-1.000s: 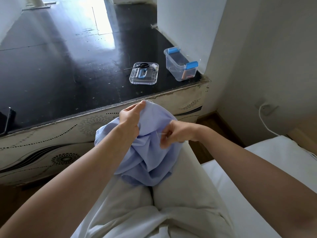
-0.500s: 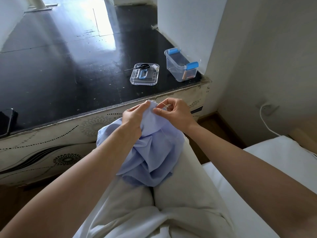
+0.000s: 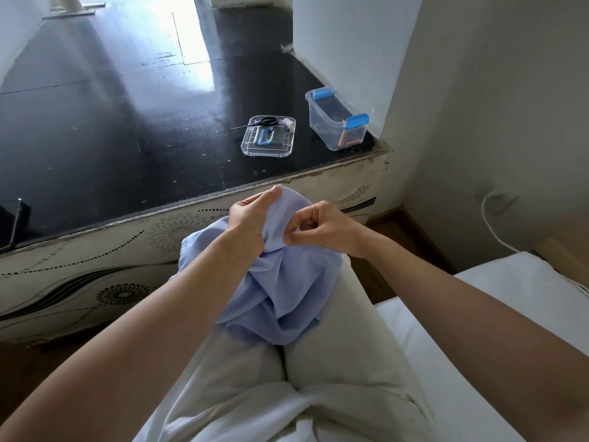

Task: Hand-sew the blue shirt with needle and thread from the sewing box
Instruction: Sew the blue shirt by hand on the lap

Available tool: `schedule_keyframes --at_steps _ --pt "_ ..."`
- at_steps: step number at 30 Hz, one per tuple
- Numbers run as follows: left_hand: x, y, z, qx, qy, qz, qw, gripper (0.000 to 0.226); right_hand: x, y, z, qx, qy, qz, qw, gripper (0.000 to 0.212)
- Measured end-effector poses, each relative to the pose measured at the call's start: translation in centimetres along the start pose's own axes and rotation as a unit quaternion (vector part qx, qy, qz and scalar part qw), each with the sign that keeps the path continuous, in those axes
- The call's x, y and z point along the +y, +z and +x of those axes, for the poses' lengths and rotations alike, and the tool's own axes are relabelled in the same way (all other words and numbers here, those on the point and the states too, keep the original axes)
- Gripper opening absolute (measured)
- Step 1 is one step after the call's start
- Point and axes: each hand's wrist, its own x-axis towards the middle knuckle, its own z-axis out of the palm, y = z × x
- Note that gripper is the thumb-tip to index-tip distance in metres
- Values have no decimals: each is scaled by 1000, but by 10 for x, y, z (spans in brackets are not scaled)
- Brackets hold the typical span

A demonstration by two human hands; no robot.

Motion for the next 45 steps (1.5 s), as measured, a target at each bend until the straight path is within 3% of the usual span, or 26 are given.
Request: schedule_keyframes --at_steps 8,11,13,15,18,20,22,25,30,35,38,45 --pt "-2 0 0 -21 24 6 999 18 -4 -4 -5 -79 64 2 995 4" --pt "-3 -2 1 -29 61 11 998 9 -5 -8 -5 35 18 6 999 19" --pt "-3 -5 2 -53 88 32 994 7 -7 -14 -2 160 -9 53 986 13" --pt "-2 -8 0 -94 110 94 985 13 -6 -18 2 224 -22 50 973 11" --pt "-2 -11 -3 -157 144 171 962 19 -8 -20 4 172 6 3 985 28" --pt "-2 -12 -5 -184 152 189 952 14 -11 -19 4 96 41 -9 995 25" --pt "-3 -14 -4 -190 166 214 944 12 -9 -16 4 68 61 -28 995 27" --pt "-4 -18 1 -170 195 240 936 12 3 -14 3 122 56 -60 989 31" --pt "-8 -26 12 -157 236 269 921 13 9 -20 -1 202 -7 3 979 25" --pt "-8 -26 22 -122 299 288 902 2 13 -20 -2 203 -1 3 979 23" --pt "-8 -23 21 -136 319 301 888 4 11 -19 -3 174 -8 16 985 11" --pt "-11 -24 23 -148 379 310 859 6 12 -19 -2 173 -21 -2 985 16"
